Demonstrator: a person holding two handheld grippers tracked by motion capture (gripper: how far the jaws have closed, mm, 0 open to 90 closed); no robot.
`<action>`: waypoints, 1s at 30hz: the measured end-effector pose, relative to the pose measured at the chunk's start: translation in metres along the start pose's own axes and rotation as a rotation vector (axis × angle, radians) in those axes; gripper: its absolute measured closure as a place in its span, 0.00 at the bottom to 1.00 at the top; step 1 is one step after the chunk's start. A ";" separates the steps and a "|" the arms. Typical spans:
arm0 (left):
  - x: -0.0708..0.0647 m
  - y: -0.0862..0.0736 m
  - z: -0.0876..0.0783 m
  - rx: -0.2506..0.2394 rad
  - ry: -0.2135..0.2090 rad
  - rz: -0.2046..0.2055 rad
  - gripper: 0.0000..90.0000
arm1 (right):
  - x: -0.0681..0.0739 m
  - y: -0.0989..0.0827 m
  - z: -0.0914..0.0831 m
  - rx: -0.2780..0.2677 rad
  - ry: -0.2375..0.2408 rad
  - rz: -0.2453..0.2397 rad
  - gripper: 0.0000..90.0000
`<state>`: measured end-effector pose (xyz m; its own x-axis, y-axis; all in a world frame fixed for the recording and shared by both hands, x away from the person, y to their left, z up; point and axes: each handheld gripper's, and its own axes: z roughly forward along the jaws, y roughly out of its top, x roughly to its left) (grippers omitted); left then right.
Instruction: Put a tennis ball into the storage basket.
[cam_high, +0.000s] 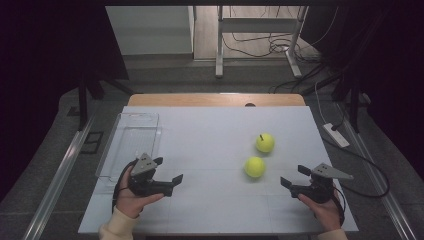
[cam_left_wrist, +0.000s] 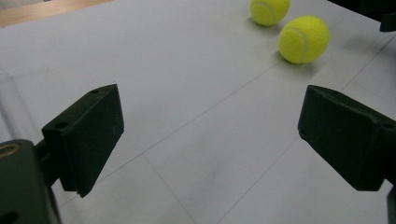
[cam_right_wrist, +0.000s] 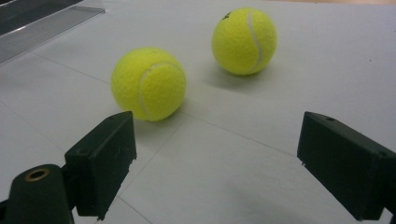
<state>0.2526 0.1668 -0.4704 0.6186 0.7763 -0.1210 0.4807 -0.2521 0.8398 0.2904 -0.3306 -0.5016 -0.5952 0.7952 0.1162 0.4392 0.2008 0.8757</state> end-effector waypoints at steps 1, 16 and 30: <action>-0.001 0.003 0.002 0.003 -0.002 0.007 0.09 | 0.000 0.000 0.000 -0.002 0.001 0.002 0.13; -0.012 0.031 0.012 -0.029 -0.045 0.034 0.09 | -0.002 -0.001 -0.003 -0.011 0.004 0.009 0.13; -0.023 0.042 0.035 0.016 -0.100 0.066 0.10 | -0.003 -0.004 -0.003 -0.003 -0.005 0.016 0.13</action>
<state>0.2801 0.1178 -0.4511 0.7078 0.6964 -0.1185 0.4462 -0.3108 0.8392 0.2881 -0.3357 -0.5039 -0.5846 0.8012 0.1277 0.4468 0.1865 0.8750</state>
